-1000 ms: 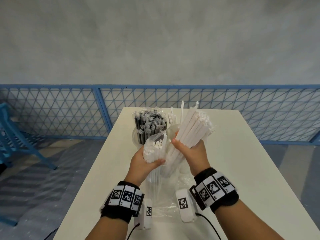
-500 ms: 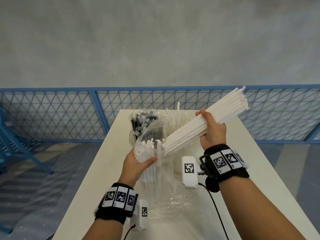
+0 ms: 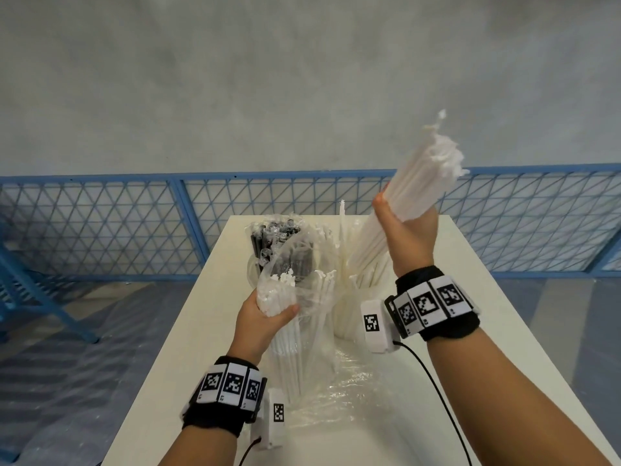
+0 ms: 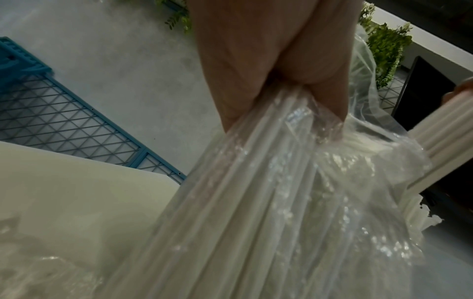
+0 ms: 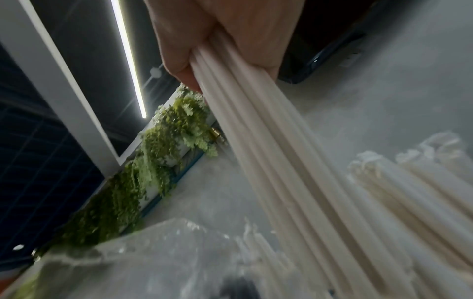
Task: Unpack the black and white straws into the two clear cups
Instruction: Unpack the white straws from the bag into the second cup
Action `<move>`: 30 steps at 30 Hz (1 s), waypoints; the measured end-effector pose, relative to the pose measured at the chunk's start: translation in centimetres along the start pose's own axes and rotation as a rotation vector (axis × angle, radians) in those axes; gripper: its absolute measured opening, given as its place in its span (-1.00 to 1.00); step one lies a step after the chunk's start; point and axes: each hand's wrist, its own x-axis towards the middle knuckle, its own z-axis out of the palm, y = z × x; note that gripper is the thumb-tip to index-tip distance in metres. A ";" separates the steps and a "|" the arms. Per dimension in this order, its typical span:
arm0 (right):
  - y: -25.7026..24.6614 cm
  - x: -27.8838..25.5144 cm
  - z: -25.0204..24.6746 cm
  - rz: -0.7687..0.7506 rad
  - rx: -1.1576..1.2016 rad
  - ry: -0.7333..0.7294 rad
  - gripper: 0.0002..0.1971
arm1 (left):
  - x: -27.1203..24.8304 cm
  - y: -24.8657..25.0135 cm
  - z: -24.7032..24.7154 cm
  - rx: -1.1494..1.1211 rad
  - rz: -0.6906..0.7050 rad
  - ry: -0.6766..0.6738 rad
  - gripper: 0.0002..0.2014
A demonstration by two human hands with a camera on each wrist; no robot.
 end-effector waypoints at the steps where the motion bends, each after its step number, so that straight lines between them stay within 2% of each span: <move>1: 0.4 -0.2 0.2 -0.020 -0.050 -0.045 -0.73 | 0.0 0.0 0.0 -0.001 0.000 -0.001 -0.59; 6: 3.9 -1.3 0.9 -0.039 -0.212 -0.166 -0.73 | -0.2 0.1 0.1 0.010 0.004 -0.001 -0.64; 9: 6.8 -2.2 0.5 0.083 -0.232 -0.237 -0.67 | -0.3 0.1 0.0 0.011 0.001 0.003 -0.63; 13: 9.3 -2.6 -0.1 0.267 -0.260 -0.222 -0.53 | -0.4 0.0 -0.1 0.001 -0.012 -0.003 -0.63; 16: 8.8 -2.4 0.1 0.249 -0.253 -0.263 -0.53 | -0.5 0.1 -0.1 -0.005 -0.017 -0.010 -0.61; 21: 7.5 -2.1 0.5 0.169 -0.173 -0.168 -0.65 | -0.5 0.0 -0.1 -0.016 -0.014 -0.011 -0.60; 24: 8.4 -3.0 0.5 0.213 -0.207 -0.207 -0.46 | -0.6 0.0 0.0 -0.015 -0.008 -0.007 -0.61; 25: 8.9 -3.2 0.4 0.217 -0.227 -0.229 -0.48 | -0.6 0.0 0.0 -0.016 -0.005 -0.007 -0.61; 27: 9.1 -3.6 0.5 0.211 -0.261 -0.272 -0.68 | -0.6 0.1 0.0 -0.019 -0.003 -0.007 -0.61; 28: 9.2 -3.6 0.5 0.215 -0.261 -0.283 -0.70 | -0.6 0.0 0.0 -0.020 -0.001 -0.007 -0.62; 29: 9.2 -3.5 0.6 0.221 -0.260 -0.287 -0.65 | -0.6 0.1 -0.1 -0.021 -0.001 -0.004 -0.62; 30: 9.0 -3.5 0.6 0.215 -0.265 -0.287 -0.51 | -0.7 0.1 -0.1 -0.021 -0.001 -0.003 -0.62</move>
